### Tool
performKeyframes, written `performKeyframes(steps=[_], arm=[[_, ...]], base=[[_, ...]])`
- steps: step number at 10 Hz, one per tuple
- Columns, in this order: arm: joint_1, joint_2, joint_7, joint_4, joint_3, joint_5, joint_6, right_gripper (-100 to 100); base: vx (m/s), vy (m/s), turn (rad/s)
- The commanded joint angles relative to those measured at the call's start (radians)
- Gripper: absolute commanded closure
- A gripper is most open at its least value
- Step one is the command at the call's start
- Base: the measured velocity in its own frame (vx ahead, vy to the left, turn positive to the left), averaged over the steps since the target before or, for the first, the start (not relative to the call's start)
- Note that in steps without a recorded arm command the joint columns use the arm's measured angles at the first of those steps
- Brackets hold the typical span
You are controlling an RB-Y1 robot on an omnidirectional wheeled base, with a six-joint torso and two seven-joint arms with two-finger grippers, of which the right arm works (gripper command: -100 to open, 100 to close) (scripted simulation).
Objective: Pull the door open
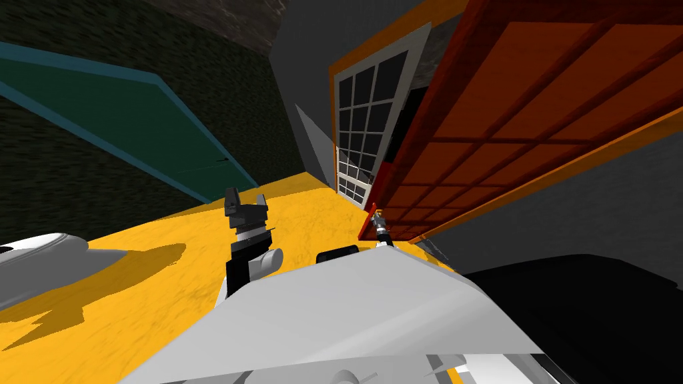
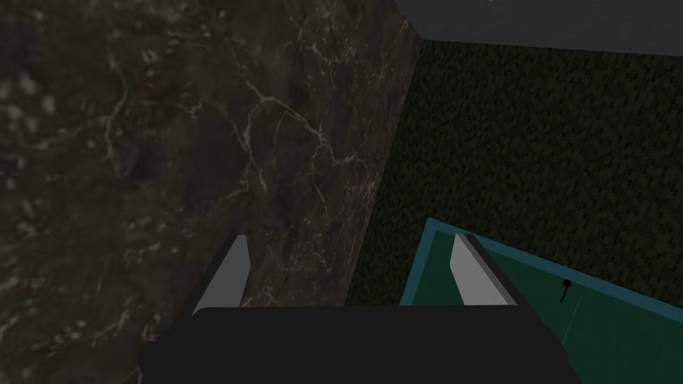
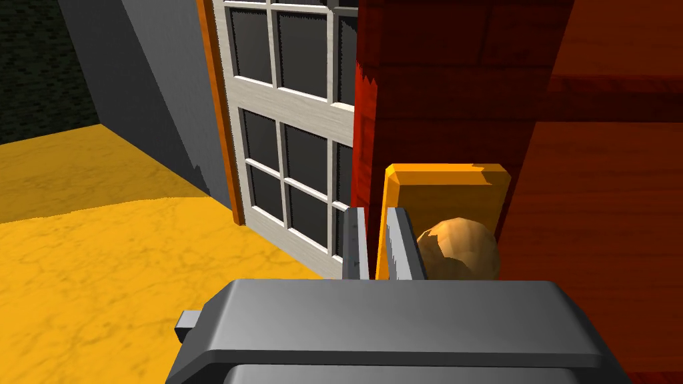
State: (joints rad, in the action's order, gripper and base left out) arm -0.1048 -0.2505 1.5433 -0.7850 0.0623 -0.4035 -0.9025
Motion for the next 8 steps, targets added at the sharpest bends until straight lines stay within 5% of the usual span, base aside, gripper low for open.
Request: performKeyframes(steps=[1, 2, 7, 8], arm=[[0.0, 0.0, 0.0, 0.0, 0.0, 0.0, 0.0, -100], [0.0, 0.0, 0.0, 0.0, 0.0, 0.0, 0.0, 100], [0.0, 0.0, 0.0, 0.0, 0.0, 0.0, 0.0, 100], [-0.005, -0.009, 0.014, -0.011, 0.012, 0.005, 0.009, -100]], base=[[-0.002, 0.017, 0.039], [-0.001, 0.012, -0.012], [0.0, -0.002, 0.0], [-0.127, 0.055, 0.032]])
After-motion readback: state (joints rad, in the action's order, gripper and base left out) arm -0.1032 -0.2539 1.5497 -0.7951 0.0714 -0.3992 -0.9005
